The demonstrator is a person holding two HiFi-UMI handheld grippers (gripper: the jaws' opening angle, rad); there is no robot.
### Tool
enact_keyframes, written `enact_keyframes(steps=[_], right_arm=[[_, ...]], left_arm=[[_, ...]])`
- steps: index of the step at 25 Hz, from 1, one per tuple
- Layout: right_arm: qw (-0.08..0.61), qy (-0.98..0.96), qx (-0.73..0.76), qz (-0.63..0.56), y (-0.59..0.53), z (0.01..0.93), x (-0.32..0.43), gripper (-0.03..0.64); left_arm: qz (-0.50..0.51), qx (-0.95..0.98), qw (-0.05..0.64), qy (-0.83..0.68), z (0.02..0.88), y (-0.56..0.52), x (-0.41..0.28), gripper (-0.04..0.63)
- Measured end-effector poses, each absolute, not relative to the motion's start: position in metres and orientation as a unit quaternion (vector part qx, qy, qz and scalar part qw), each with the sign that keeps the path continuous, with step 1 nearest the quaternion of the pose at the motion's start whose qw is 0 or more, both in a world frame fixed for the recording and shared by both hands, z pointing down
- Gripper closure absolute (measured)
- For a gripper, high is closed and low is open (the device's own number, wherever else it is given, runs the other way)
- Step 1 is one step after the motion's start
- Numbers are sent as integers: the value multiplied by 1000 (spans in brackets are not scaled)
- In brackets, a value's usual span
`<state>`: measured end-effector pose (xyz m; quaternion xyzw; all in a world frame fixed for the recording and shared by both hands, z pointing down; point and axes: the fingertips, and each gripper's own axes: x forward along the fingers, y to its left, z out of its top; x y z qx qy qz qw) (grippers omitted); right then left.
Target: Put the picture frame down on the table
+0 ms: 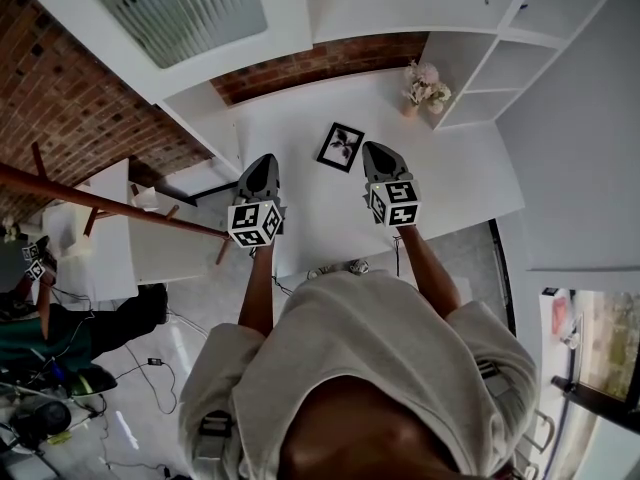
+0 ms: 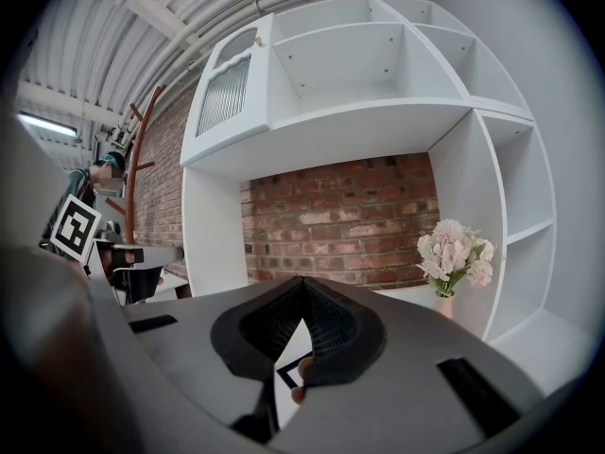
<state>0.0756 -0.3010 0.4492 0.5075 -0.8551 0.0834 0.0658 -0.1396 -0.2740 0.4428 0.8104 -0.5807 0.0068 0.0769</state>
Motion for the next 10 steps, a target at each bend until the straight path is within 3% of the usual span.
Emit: enact_keyframes(steps=[10], right_arm=[[68,-853,510,84,-306,451,75,592]], left_arm=[[9,814,74,-577,441,-281,-141,578]])
